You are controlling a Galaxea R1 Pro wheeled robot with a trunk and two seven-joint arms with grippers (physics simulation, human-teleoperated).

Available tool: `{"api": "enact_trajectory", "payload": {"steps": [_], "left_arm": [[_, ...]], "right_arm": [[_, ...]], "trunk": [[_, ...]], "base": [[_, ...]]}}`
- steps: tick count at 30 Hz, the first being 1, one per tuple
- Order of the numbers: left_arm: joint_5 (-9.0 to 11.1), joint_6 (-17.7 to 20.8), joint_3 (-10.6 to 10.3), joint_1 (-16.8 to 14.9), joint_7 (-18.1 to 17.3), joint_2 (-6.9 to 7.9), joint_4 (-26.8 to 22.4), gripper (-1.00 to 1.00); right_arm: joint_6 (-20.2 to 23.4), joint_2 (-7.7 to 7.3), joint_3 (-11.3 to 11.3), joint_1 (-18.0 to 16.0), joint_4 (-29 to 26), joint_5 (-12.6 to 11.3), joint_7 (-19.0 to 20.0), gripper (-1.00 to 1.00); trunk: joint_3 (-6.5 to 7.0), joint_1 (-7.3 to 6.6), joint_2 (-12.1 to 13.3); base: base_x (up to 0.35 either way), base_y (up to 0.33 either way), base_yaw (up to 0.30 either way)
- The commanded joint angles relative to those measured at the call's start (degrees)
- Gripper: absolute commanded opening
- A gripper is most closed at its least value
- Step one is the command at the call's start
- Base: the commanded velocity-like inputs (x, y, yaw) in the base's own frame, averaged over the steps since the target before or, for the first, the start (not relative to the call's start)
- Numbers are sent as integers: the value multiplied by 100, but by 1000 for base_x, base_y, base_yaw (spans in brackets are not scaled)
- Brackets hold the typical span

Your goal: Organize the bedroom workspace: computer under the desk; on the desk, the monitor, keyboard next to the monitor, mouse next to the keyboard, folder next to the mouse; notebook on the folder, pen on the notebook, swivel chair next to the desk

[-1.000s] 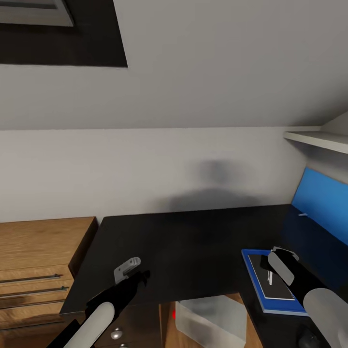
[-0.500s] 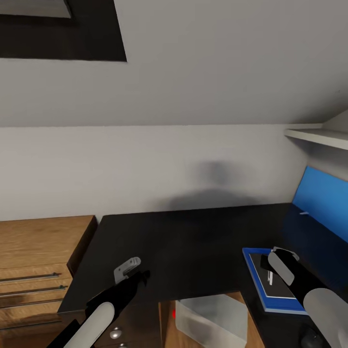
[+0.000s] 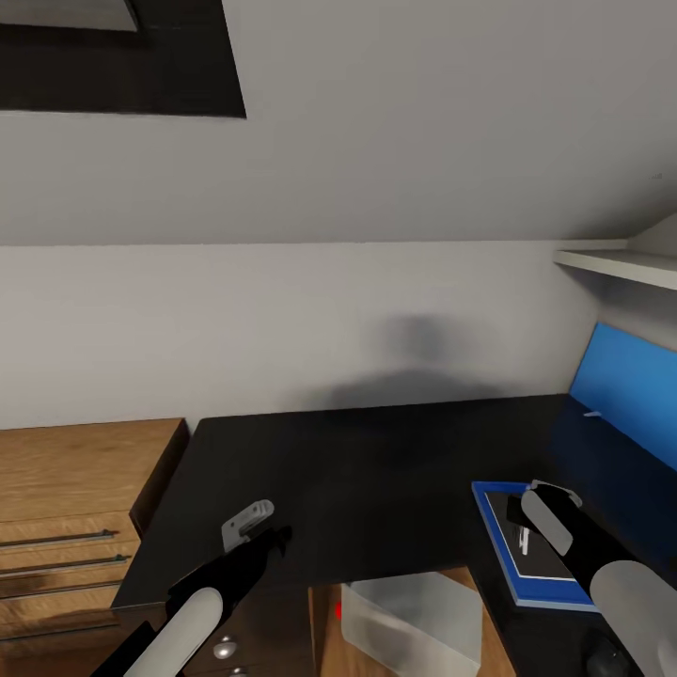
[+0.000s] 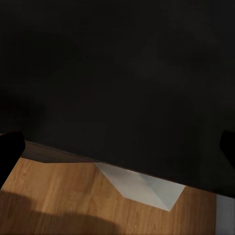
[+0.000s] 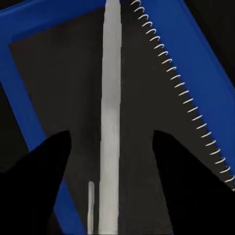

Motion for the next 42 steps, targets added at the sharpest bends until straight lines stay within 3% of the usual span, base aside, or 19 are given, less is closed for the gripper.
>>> {"api": "enact_trajectory", "payload": {"steps": [1,24,33,36,42], "left_arm": [[17,20,-9,-7,35,4,-8,100],[17,20,-7,-7,35,4,-8,100],[9,28,-26,-8,36,7,5,100],[7,26,-32,-7,42,5,8,100],[-11,22,-41,-7,43,4,14,100]], "right_arm": [[11,-9,45,-6,-11,-55,-51,100],[11,-9,54,-6,-183,-61,-44,100],[137,17,73,54,-1673,-121,-52,100],[318,67,90,211,-2225,-255,-72,100],[407,198,112,408,-2727,-392,-273,100]], "trunk": [[-8,1,-6],[-8,1,-6],[-8,1,-6],[-8,1,-6],[-8,1,-6]], "base": [[0,0,0],[0,0,0],[0,0,0],[0,0,0],[0,0,0]]}}
